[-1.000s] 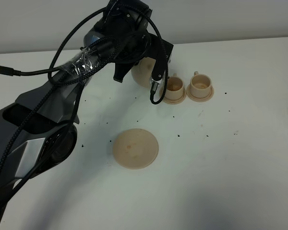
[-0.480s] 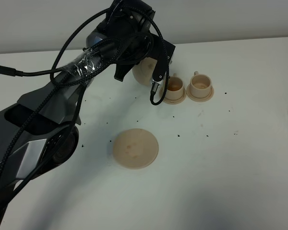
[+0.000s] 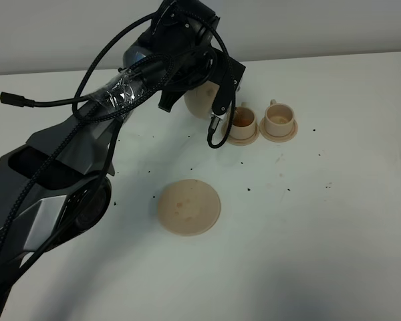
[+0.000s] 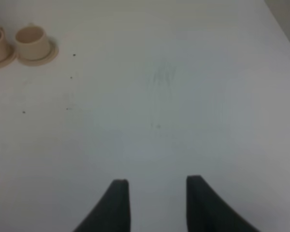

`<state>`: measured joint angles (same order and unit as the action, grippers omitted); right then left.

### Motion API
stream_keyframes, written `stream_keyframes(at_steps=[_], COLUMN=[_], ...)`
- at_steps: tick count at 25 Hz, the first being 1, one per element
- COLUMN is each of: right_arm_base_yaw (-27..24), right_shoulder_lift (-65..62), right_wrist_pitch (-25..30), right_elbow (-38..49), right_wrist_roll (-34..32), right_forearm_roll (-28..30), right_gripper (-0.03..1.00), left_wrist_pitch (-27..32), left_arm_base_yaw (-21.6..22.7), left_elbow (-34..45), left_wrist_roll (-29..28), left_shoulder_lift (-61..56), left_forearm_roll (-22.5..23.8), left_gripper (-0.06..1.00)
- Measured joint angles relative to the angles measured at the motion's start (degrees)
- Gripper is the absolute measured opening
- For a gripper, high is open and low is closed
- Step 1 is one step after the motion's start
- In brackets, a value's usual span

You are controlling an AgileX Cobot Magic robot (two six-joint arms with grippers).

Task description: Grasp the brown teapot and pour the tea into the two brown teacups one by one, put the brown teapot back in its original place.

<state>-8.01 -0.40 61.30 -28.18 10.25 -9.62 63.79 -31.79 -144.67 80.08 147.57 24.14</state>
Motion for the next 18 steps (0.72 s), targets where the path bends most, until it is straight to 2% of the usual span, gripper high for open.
stream_keyframes(at_steps=[18], right_arm_base_yaw=[0.0], right_shoulder_lift=[0.0], right_wrist_pitch=[0.0], right_elbow=[0.0], right_wrist_roll=[0.0], right_forearm_roll=[0.0], right_gripper=[0.31], left_wrist_pitch=[-0.8], left_arm_base_yaw=[-0.1], left_elbow=[0.0], left_wrist_roll=[0.2], left_shoulder_lift=[1.1], left_forearm_roll=[1.4], left_gripper=[0.15])
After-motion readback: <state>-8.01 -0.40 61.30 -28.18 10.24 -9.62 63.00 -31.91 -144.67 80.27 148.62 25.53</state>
